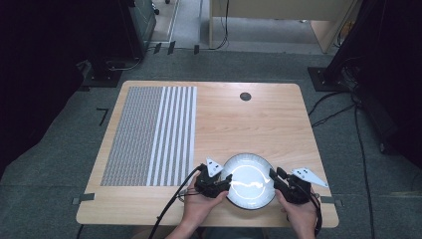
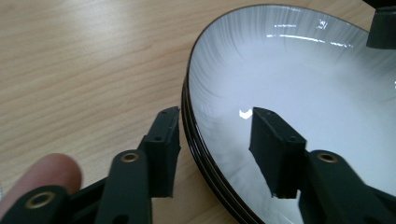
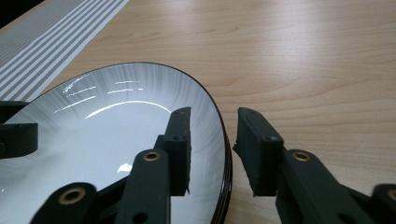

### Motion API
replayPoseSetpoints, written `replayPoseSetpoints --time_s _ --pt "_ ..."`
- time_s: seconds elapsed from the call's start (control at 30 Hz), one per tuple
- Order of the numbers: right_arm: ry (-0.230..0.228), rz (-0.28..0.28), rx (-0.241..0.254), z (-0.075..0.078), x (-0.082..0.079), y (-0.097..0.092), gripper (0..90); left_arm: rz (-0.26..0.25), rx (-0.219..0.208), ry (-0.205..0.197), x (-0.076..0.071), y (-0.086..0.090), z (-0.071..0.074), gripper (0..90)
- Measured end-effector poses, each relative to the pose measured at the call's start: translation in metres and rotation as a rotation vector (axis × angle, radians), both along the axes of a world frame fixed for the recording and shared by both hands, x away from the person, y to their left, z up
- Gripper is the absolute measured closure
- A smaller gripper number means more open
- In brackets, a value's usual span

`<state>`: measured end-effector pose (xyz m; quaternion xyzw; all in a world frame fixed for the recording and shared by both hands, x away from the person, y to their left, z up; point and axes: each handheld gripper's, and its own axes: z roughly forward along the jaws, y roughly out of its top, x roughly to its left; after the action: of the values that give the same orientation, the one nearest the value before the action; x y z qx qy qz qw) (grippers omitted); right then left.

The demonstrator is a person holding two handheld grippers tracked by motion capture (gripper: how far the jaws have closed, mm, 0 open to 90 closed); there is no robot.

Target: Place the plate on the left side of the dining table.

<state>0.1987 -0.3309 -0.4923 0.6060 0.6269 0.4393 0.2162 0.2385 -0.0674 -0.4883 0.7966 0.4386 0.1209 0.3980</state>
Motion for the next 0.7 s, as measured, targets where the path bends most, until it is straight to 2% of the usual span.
replayPoseSetpoints --time_s 0.07,0.13,0.23,0.33,0.4,0.47,0.57,0.7 --pt "0.032 -0.004 0.036 0.0000 0.0002 -0.0021 73.5 0.023 0.014 -0.013 -0.0008 -0.0022 0.0002 60.7" --pt "0.046 -0.014 0.054 0.0000 0.0003 -0.0048 76.3 0.039 0.018 -0.020 -0.0013 -0.0021 0.0006 64.6" --pt "0.060 -0.018 0.054 0.0006 0.0006 -0.0054 78.8 0.044 0.024 -0.031 -0.0021 -0.0007 -0.0001 71.1" --pt "0.082 -0.028 0.054 0.0003 0.0008 -0.0059 82.2 0.045 0.020 -0.036 -0.0024 0.0003 0.0002 72.5" --pt "0.131 -0.051 0.061 0.0002 0.0010 -0.0038 82.5 0.049 0.015 -0.038 -0.0021 0.0013 0.0014 75.5" --pt "0.142 -0.066 0.031 0.0012 0.0012 0.0011 81.9 0.048 0.008 -0.039 -0.0018 0.0022 0.0013 76.2" --pt "0.143 -0.072 0.019 0.0019 0.0013 0.0026 82.6 0.047 0.010 -0.045 -0.0026 0.0022 0.0014 76.5" --pt "0.153 -0.094 0.077 0.0026 0.0015 -0.0012 84.3 0.049 0.008 -0.044 -0.0028 0.0031 0.0030 78.0"
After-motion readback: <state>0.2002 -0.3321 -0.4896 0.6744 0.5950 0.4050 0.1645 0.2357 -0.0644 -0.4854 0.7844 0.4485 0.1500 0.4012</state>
